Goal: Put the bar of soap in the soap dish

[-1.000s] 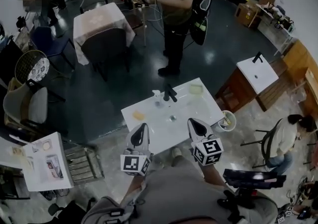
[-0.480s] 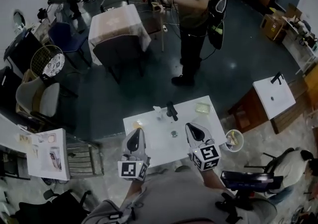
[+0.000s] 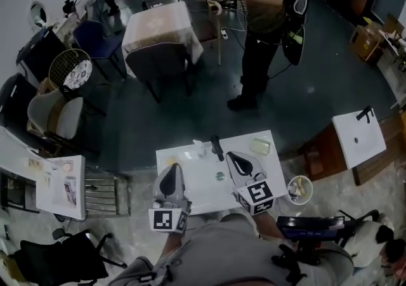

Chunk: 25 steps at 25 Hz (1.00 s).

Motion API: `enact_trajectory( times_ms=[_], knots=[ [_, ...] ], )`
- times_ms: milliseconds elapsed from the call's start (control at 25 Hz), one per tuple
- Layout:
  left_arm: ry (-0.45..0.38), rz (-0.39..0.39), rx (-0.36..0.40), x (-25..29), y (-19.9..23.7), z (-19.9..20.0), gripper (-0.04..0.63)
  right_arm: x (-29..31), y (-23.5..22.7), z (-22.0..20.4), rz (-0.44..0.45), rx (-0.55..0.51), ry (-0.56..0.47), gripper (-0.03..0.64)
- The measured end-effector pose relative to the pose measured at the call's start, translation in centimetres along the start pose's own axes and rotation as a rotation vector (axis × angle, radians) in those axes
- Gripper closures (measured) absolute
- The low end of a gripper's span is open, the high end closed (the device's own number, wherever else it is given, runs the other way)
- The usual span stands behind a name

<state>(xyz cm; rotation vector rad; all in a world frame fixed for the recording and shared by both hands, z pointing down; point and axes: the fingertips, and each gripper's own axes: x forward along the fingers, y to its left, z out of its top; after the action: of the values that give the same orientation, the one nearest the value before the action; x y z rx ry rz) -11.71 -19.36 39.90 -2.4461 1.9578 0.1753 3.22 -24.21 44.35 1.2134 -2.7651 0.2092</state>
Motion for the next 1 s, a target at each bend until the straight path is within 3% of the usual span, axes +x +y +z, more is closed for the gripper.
enact_trajectory(
  times_ms=[160, 360, 640, 1000],
  knots=[
    [0.016, 0.013, 0.007, 0.2, 0.0, -0.3, 0.595, 0.2, -0.2, 0.4, 0.025, 0.002, 0.000, 0.615],
    [0.045, -0.035, 0.021, 0.4, -0.8, -0.5, 0.594, -0.2, -0.6, 1.4, -0.001, 0.004, -0.033, 0.615],
    [-0.027, -0.116, 0.047, 0.6, -2.1, 3.2, 0.594, -1.1, -0.2, 3.8, -0.040, 0.005, -0.072, 0.615],
    [-0.113, -0.092, 0.050, 0.3, 0.9, 6.2, 0.595, -0.5, 0.6, 5.7, -0.072, -0.013, -0.111, 0.615]
  ],
)
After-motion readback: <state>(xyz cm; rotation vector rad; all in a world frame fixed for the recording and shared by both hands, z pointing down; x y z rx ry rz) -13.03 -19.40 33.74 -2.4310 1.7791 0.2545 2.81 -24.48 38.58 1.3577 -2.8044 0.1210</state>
